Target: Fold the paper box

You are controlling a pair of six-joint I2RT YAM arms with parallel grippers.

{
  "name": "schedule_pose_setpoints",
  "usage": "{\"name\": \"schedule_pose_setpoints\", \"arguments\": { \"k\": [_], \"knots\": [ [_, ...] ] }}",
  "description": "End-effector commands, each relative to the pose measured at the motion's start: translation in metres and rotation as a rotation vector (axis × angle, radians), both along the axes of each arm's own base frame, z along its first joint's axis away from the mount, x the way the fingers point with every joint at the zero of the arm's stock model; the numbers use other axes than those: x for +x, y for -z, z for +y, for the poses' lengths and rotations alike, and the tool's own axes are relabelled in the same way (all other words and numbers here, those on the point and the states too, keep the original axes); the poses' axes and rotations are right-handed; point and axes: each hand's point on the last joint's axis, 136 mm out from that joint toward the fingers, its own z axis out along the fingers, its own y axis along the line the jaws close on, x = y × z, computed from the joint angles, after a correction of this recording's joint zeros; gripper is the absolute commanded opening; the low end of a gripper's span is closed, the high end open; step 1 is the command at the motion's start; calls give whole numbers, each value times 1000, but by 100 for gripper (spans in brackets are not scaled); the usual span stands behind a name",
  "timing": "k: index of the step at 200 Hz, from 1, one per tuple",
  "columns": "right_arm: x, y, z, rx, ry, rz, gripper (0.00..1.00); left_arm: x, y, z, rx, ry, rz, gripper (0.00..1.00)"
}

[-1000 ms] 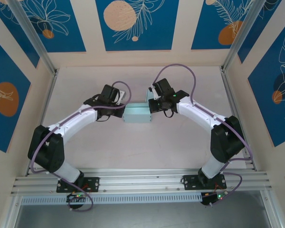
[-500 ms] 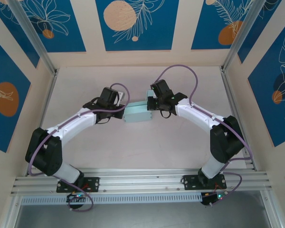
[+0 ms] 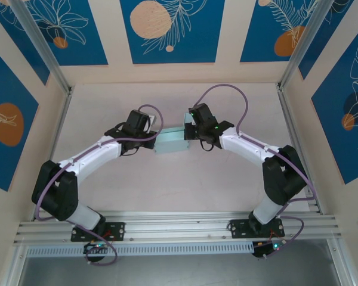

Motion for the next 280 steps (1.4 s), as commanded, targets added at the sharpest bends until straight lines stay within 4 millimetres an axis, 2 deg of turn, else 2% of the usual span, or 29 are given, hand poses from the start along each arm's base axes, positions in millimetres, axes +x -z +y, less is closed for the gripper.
{"name": "schedule_pose_setpoints", "arguments": {
  "k": [1, 41, 53, 69, 128, 160, 189, 229, 280],
  "knots": [
    [-14, 10, 9, 4, -51, 14, 0, -4, -3, -13, -32, 30, -10, 0],
    [-16, 7, 10, 1, -64, 4, 0, -1, -9, -24, -127, 1, -4, 0],
    [-16, 6, 11, 1, -66, -1, 0, 0, -14, -29, -176, -6, -4, 4],
    [-17, 5, 12, 0, -70, -2, 0, 0, -17, -35, -220, -11, 3, 4],
    [-19, 7, 18, -20, -90, -6, 0, 3, -4, -44, -314, -55, 42, 1],
    [-18, 7, 20, -25, -92, -7, 0, 3, -8, -47, -351, -58, 41, 1],
    [-18, 7, 20, -27, -91, -8, 0, 2, -6, -37, -296, -73, 27, 0],
    [-18, 9, 20, -31, -88, -4, 0, -1, 10, -15, -196, -104, 31, 0],
    [-19, 12, 17, -41, -81, 1, 0, -6, 29, -5, -136, -110, 53, 0]
  ]
}}
